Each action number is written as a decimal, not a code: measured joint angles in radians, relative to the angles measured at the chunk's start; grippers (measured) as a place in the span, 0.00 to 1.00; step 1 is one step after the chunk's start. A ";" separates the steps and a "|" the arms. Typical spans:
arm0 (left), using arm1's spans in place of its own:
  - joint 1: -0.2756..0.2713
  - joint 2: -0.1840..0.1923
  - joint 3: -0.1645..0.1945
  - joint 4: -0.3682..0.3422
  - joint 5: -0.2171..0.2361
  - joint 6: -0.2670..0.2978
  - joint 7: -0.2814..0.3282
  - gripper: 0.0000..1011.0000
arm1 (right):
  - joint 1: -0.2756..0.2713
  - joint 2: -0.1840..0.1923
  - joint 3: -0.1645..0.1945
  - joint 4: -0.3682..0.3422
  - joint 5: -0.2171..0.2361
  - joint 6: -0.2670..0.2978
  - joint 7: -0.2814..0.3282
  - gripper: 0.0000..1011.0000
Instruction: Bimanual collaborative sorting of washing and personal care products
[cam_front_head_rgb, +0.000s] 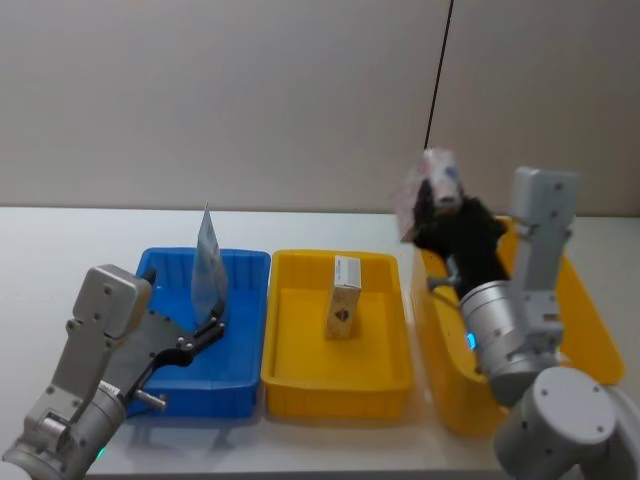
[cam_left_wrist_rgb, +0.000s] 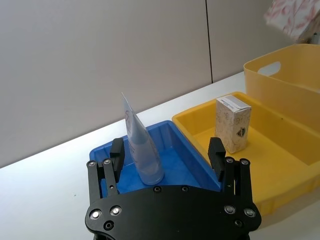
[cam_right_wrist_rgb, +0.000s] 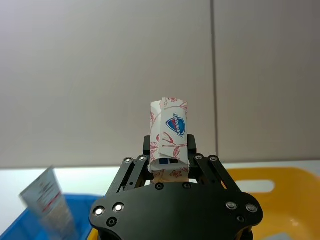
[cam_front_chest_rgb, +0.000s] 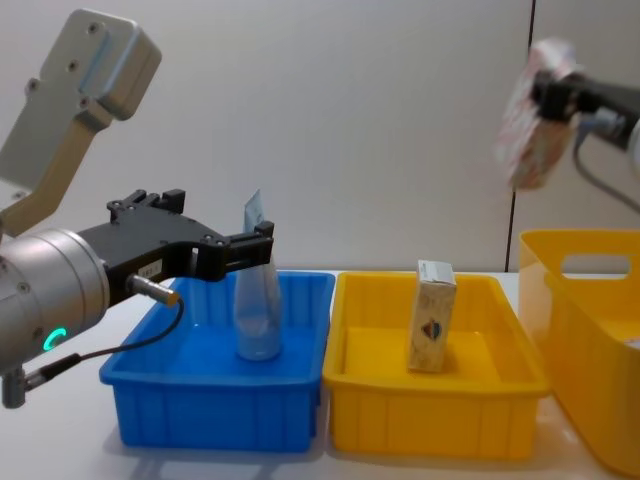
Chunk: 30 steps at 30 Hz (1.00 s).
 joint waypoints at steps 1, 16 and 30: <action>0.000 0.000 0.000 0.000 0.000 0.000 0.000 0.99 | 0.002 0.000 0.010 -0.005 0.000 -0.007 -0.007 0.32; 0.000 0.000 0.000 0.000 0.000 0.000 0.000 0.99 | 0.007 0.021 0.103 -0.046 -0.046 0.040 -0.082 0.32; 0.000 0.000 0.000 0.000 0.000 0.000 0.000 0.99 | -0.005 0.046 0.143 -0.050 -0.084 0.187 -0.111 0.32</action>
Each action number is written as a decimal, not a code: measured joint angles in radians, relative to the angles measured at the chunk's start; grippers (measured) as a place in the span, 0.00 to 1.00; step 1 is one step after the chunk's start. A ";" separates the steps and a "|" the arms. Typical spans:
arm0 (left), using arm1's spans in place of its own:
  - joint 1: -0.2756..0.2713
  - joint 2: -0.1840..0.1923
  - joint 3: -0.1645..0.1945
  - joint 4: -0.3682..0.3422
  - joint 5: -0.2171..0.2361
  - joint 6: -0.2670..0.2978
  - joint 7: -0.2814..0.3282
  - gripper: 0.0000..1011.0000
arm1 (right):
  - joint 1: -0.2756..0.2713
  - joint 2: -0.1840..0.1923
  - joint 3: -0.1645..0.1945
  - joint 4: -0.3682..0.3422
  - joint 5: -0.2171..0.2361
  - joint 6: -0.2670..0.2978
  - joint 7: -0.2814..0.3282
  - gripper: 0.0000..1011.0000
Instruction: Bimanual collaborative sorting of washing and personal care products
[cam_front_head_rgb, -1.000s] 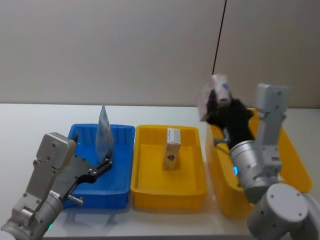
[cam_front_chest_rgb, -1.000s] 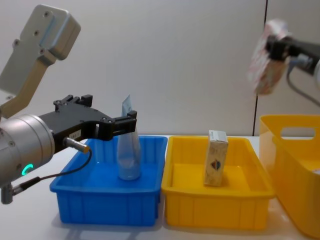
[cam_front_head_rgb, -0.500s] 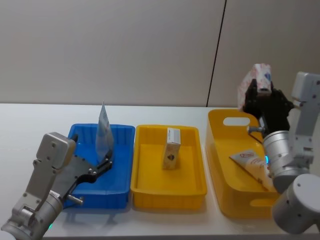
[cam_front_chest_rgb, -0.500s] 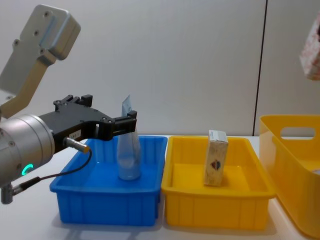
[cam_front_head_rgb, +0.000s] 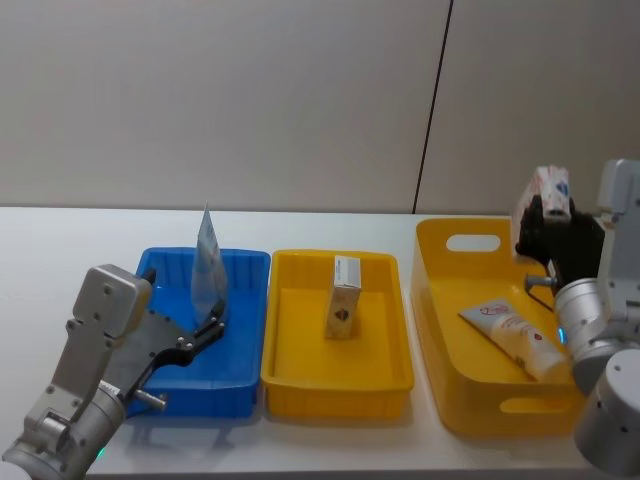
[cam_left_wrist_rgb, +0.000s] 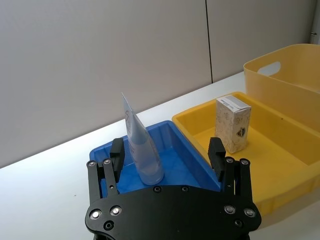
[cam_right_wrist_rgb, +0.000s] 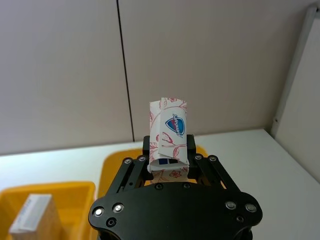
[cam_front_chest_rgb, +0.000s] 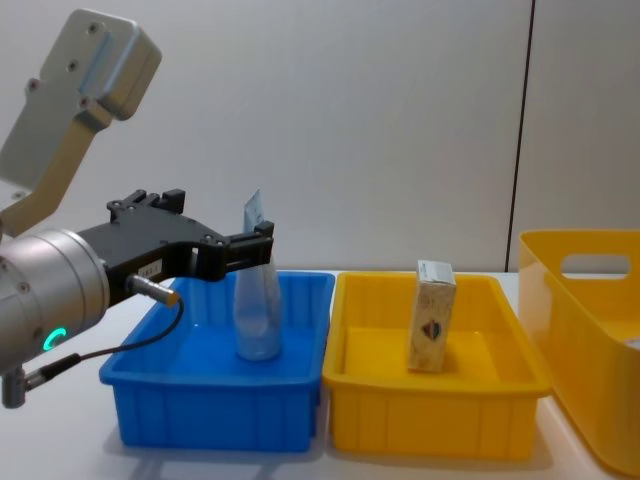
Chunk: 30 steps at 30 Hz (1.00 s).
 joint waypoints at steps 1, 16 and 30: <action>0.000 0.000 0.000 0.000 0.000 0.000 0.000 0.99 | 0.000 0.001 0.001 0.001 -0.002 0.010 0.000 0.31; 0.000 0.000 0.000 0.000 0.000 0.000 0.000 0.99 | -0.011 0.019 -0.005 0.062 -0.024 0.137 0.024 0.31; 0.000 0.000 0.000 0.000 0.000 0.000 0.000 0.99 | -0.014 0.026 -0.012 0.090 -0.032 0.177 0.039 0.63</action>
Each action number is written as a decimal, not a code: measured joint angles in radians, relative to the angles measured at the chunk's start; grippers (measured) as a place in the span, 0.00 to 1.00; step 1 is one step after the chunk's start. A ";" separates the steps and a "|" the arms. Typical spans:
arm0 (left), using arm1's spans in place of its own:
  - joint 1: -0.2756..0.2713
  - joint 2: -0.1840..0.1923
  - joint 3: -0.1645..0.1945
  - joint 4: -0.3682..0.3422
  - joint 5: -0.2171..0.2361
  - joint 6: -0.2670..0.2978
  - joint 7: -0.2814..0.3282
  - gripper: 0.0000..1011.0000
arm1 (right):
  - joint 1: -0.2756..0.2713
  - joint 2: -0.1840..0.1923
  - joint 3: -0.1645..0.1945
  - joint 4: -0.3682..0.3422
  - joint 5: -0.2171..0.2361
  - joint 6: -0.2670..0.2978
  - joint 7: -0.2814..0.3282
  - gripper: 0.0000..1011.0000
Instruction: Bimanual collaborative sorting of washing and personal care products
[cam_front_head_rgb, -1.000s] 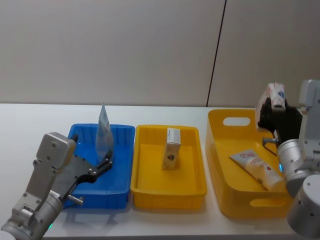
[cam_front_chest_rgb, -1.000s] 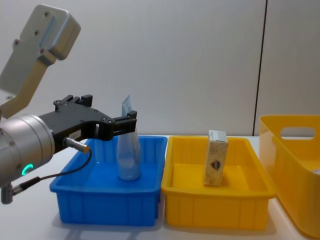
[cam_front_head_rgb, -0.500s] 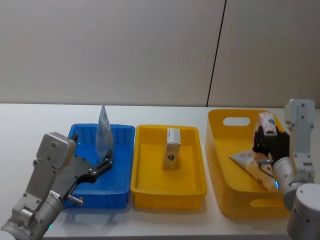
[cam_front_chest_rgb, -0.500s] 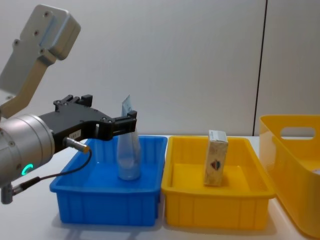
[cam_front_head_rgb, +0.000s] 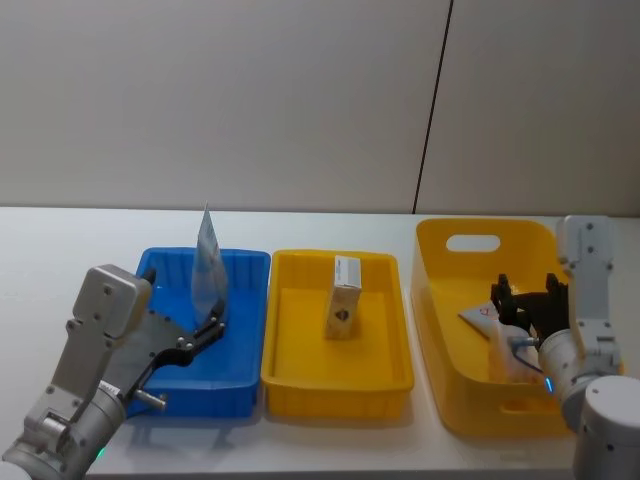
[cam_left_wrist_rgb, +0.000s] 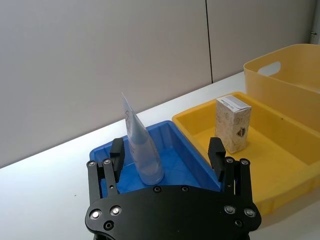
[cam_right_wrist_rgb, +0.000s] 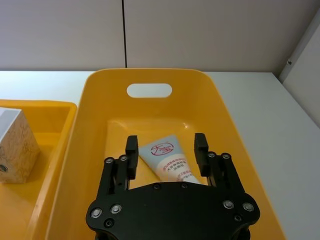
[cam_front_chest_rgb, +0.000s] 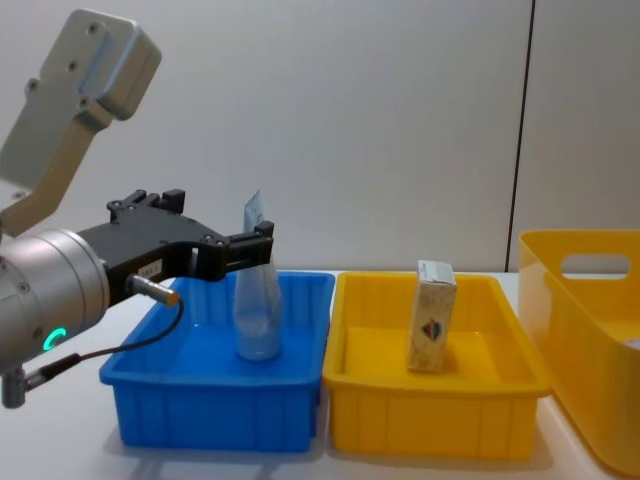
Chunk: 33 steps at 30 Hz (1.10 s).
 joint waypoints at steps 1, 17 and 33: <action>0.000 0.000 0.000 0.000 0.000 0.000 0.000 0.99 | 0.000 0.000 0.000 0.001 0.000 0.001 0.000 0.67; 0.000 0.000 0.000 0.000 0.000 0.000 0.000 0.99 | -0.005 -0.004 0.008 -0.010 0.007 -0.022 0.021 0.99; 0.000 0.000 0.000 0.000 0.000 0.000 0.000 0.99 | -0.013 -0.027 0.055 -0.089 0.084 -0.157 0.099 0.99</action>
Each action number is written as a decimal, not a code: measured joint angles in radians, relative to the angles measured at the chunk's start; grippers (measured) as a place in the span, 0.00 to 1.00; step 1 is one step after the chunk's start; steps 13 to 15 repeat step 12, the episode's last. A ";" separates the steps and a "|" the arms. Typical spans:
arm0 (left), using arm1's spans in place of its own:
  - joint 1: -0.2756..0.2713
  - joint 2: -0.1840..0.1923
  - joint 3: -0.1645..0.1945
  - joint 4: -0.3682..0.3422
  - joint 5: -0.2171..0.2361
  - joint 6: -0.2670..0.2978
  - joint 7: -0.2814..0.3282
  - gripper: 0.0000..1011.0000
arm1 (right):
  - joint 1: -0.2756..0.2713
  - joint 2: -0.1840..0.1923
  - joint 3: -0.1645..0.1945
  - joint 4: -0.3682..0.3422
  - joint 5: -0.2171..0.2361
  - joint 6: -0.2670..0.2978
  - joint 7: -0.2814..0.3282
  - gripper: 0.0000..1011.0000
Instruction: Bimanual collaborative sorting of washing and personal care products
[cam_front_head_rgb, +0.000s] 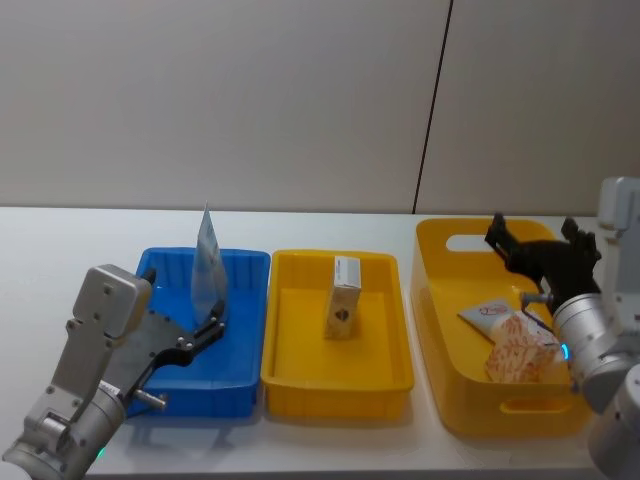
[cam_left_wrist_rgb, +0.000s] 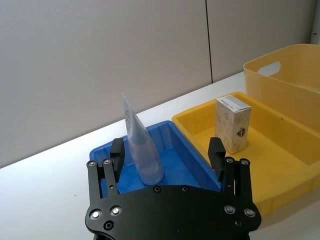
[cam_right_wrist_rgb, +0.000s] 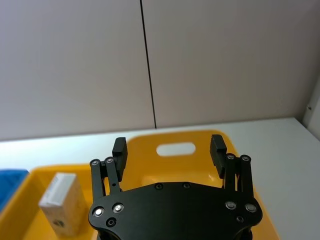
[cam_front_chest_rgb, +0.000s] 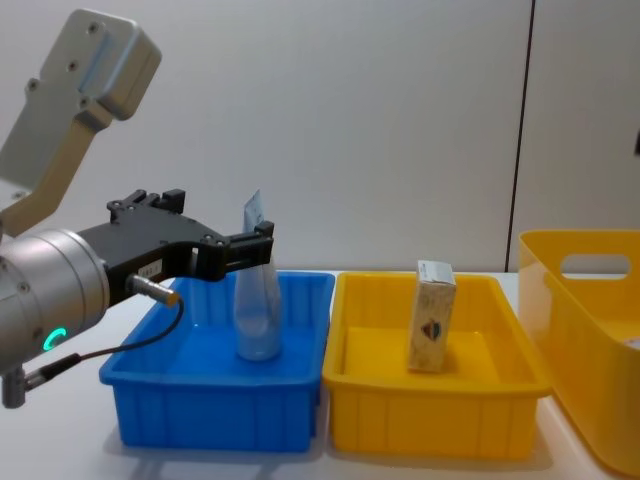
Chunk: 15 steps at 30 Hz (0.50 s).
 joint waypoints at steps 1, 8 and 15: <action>0.000 0.000 0.000 0.000 0.000 0.000 0.000 0.99 | 0.000 -0.001 0.003 -0.004 0.004 -0.006 0.004 0.99; 0.000 0.000 0.000 0.000 0.000 0.000 0.000 0.99 | 0.004 -0.014 0.023 -0.034 0.044 -0.062 0.041 0.99; 0.000 0.000 0.000 0.000 0.000 0.000 0.000 0.99 | 0.010 -0.023 0.037 -0.053 0.077 -0.102 0.068 0.99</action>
